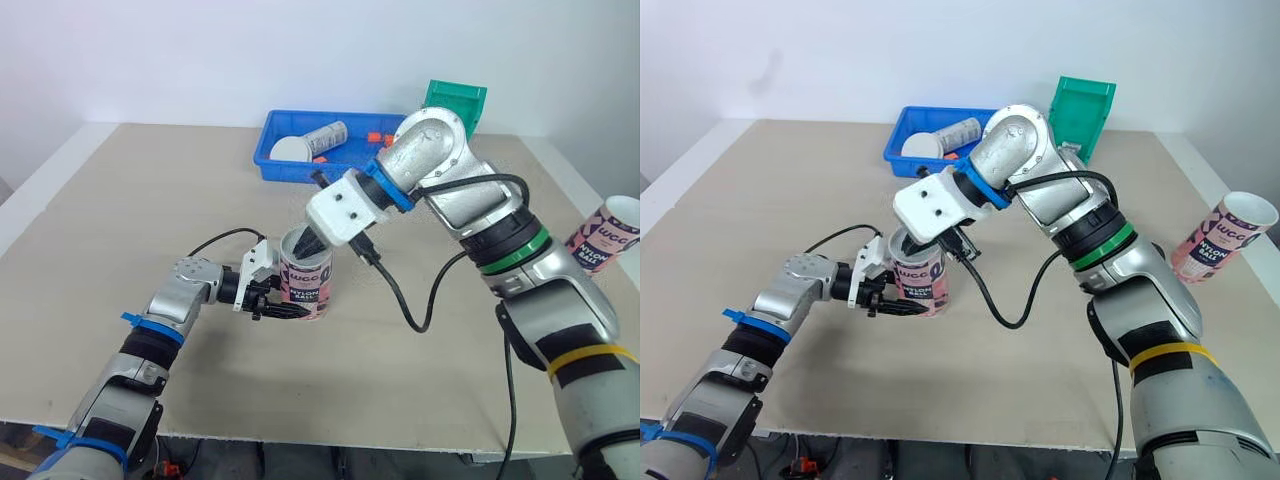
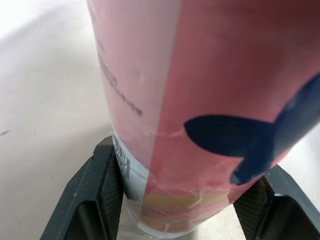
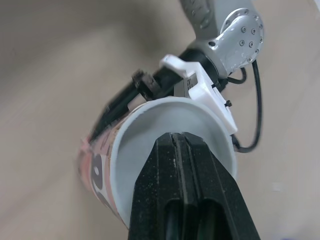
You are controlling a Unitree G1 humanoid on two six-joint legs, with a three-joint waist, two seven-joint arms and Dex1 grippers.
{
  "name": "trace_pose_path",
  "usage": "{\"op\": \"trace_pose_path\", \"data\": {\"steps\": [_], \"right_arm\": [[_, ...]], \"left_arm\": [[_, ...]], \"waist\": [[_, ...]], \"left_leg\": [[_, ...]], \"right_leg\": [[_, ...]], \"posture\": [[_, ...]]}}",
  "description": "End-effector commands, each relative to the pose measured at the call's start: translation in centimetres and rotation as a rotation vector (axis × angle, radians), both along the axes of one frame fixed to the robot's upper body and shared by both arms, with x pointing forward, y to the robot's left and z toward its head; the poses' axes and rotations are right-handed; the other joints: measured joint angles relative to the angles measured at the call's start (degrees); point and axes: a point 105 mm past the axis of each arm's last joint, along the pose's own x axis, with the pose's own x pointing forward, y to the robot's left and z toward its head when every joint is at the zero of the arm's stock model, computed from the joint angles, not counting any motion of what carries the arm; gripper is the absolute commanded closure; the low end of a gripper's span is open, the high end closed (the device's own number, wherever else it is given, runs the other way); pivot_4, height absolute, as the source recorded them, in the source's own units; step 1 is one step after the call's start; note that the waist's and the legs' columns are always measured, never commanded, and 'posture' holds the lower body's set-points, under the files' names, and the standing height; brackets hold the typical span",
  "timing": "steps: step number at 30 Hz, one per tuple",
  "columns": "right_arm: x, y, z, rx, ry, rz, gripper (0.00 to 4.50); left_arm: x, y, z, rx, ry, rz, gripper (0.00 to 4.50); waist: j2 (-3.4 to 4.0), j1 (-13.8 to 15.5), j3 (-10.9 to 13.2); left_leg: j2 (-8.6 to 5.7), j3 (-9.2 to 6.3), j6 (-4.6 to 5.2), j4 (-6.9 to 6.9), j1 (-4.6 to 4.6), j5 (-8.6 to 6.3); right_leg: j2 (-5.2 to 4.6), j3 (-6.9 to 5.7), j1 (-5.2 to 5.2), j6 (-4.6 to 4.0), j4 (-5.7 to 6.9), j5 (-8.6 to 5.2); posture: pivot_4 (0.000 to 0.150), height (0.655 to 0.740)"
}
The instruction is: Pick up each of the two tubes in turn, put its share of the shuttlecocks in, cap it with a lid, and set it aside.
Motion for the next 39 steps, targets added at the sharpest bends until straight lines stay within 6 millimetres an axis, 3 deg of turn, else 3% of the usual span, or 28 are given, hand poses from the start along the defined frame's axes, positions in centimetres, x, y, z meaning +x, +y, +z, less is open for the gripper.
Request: {"op": "trace_pose_path", "data": {"steps": [1, 8, 12, 17, 23, 31, 36, 39], "right_arm": [[-1.2, -2.6, 2.2, 0.075, 0.119, -0.037, 3.15], [-2.1, -6.4, 5.1, 0.257, 0.219, -0.185, 0.20], [-3.3, -7.8, 4.2, 0.319, 0.245, -0.253, 0.20], [-4.1, -8.9, 1.8, 0.404, 0.277, -0.387, 0.14], [-4.1, -9.5, -0.6, 0.453, 0.289, -0.516, 0.14], [-4.0, -9.9, -3.0, 0.450, 0.312, -0.600, 0.14], [-3.7, -9.0, -4.8, 0.476, 0.341, -0.614, 0.14], [-2.8, -7.9, -5.9, 0.539, 0.369, -0.630, 0.14]], "left_arm": [[0.2, 1.1, -0.6, 0.068, -0.018, 0.027, 1.87], [0.1, 0.5, 0.0, 0.067, -0.041, -0.007, 1.87], [0.2, 0.1, 1.0, 0.031, -0.064, -0.016, 1.87], [-0.5, 0.0, 2.4, -0.028, -0.089, -0.064, 0.16], [-1.0, 0.5, 3.7, -0.034, -0.161, -0.083, 0.16], [-2.8, 4.1, 4.6, -0.017, -0.141, -0.067, 0.16], [-3.3, 6.2, 5.1, -0.002, -0.149, 0.003, 0.16], [-4.0, 7.4, 6.6, -0.052, -0.163, 0.067, 0.16]], "waist": [[-0.02, 0.1, 0.0], [0.10, 0.1, 0.1], [0.14, 0.1, 0.2], [0.16, 0.0, 0.3], [0.12, 0.1, 0.3], [0.10, 0.1, 0.4], [-0.03, 0.1, 0.4], [-0.10, 0.0, 0.5]], "left_leg": [[0.00, -0.01, 0.00, 0.00, -0.16, 0.00], [-0.03, -0.04, 0.02, -0.05, -0.60, -0.02], [-0.03, -0.04, 0.01, -0.03, -0.61, -0.02], [-0.08, -0.01, 0.01, -0.01, -0.84, -0.02], [-0.10, -0.04, 0.00, -0.07, -0.97, -0.03], [-0.08, -0.02, 0.00, -0.06, -0.97, -0.03], [-0.08, -0.01, 0.00, -0.01, -0.98, -0.03], [-0.07, -0.02, 0.00, 0.00, -0.97, -0.03]], "right_leg": [[0.00, 0.00, -0.12, 0.01, 0.00, -0.02], [0.01, 0.00, -0.53, 0.28, -0.01, -0.02], [0.03, 0.02, -0.55, 0.12, -0.01, -0.11], [0.03, 0.16, -0.70, 0.47, -0.03, -0.03], [0.10, 0.26, -0.80, 0.56, -0.04, -0.10], [0.12, 0.31, -0.82, 0.56, -0.04, -0.08], [0.11, 0.33, -0.80, 0.57, -0.04, -0.07], [0.12, 0.32, -0.80, 0.56, -0.04, -0.06]], "posture": [[0.150, 0.7079], [0.150, 0.7079], [0.150, 0.7079], [0.150, 0.7079], [0.150, 0.7079], [0.150, 0.7079], [0.150, 0.7079], [0.150, 0.7079]]}}
